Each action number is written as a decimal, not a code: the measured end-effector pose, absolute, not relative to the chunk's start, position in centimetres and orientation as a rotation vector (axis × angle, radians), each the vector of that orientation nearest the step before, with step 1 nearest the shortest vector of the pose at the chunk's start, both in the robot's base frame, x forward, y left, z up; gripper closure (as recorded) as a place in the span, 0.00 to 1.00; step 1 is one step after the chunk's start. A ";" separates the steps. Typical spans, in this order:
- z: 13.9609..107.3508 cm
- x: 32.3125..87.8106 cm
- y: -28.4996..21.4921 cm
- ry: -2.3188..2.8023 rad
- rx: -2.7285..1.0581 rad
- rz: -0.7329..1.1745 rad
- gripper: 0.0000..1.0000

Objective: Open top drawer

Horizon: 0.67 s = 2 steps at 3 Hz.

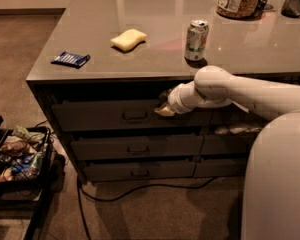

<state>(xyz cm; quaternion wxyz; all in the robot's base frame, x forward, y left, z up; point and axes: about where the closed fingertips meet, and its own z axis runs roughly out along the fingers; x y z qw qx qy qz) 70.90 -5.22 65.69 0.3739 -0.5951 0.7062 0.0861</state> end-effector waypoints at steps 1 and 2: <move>65.6 70.7 -5.2 1.805 -1.518 0.221 0.70; 65.6 70.5 -5.1 1.802 -1.514 0.221 0.69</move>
Offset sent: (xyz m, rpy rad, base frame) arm -0.1903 0.0438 -0.0047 0.1804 -0.1583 -0.0820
